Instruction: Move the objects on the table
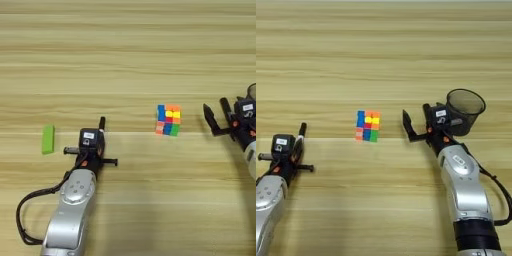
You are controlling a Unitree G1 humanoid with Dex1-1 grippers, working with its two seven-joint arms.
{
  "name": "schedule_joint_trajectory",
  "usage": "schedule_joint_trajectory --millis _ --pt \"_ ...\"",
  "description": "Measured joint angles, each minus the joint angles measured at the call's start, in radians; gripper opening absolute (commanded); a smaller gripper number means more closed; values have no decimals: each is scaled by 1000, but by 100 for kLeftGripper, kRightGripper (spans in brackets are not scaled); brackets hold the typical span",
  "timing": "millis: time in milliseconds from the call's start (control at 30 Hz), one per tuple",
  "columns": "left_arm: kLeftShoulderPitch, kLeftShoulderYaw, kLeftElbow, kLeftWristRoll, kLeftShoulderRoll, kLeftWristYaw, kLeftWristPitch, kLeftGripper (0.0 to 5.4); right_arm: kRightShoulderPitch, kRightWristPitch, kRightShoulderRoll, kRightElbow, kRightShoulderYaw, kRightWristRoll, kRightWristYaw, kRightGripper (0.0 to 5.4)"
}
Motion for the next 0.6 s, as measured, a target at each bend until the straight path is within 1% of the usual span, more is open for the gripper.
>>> schedule_joint_trajectory --millis 100,600 --pt "0 0 1 0 0 -1 -2 2 0 0 0 0 0 0 0 540" --pt "-2 6 3 0 1 -7 -5 2 0 0 1 0 1 0 -1 540"
